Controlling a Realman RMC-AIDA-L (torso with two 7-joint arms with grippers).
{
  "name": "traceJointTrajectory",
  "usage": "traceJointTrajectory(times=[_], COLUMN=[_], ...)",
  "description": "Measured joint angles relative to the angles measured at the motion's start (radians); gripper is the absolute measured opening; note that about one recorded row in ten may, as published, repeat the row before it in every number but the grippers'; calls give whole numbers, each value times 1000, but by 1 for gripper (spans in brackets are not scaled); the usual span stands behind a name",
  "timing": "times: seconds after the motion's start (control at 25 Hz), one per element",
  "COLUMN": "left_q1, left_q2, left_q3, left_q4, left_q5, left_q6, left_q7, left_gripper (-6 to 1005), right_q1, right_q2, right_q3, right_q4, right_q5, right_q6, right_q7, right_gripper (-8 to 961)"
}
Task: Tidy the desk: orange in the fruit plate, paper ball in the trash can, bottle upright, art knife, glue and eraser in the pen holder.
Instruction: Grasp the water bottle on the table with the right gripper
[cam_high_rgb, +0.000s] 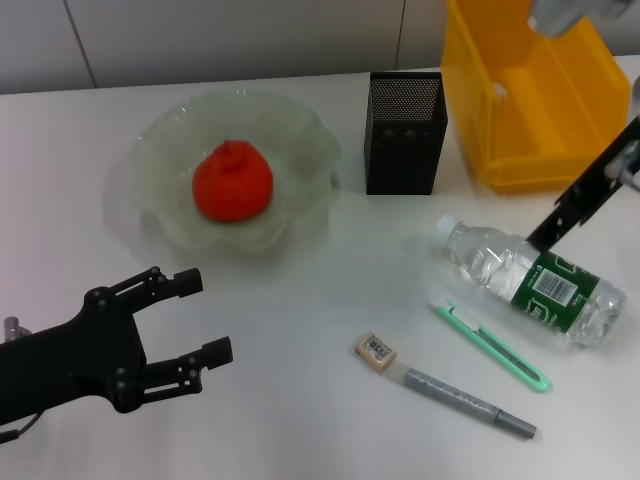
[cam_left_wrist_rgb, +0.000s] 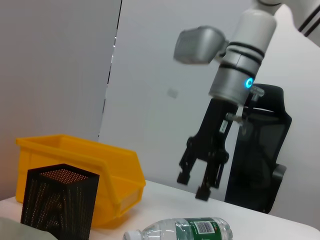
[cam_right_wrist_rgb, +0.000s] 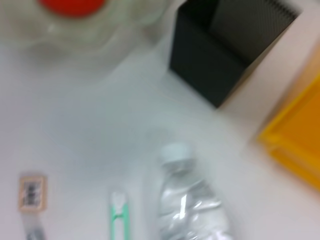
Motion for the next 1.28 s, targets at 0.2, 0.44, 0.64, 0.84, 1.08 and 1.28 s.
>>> traceJointTrajectory(times=[0.2, 0.44, 0.64, 0.84, 1.08, 1.28], left_q1=[3, 9, 10, 10, 5, 2], left_q2=[-1, -2, -4, -5, -5, -5], left_q3=[0, 0, 0, 0, 0, 0], left_q4=[0, 0, 0, 0, 0, 0], left_q5=[0, 0, 0, 0, 0, 0], left_q6=[1, 3, 3, 0, -2, -7], left_q7=[4, 4, 4, 4, 0, -2], left_gripper=[860, 861, 861, 860, 861, 860], right_q1=[37, 21, 21, 29, 32, 52], right_q2=[5, 5, 6, 5, 5, 5], right_q3=[-26, -89, -133, -139, -139, -140], right_q4=[158, 177, 219, 252, 277, 329], right_q5=[-19, -12, 10, 10, 7, 7], right_q6=[66, 144, 182, 206, 213, 217], right_q7=[6, -21, -51, -60, -71, -75], right_gripper=[826, 826, 826, 827, 827, 827])
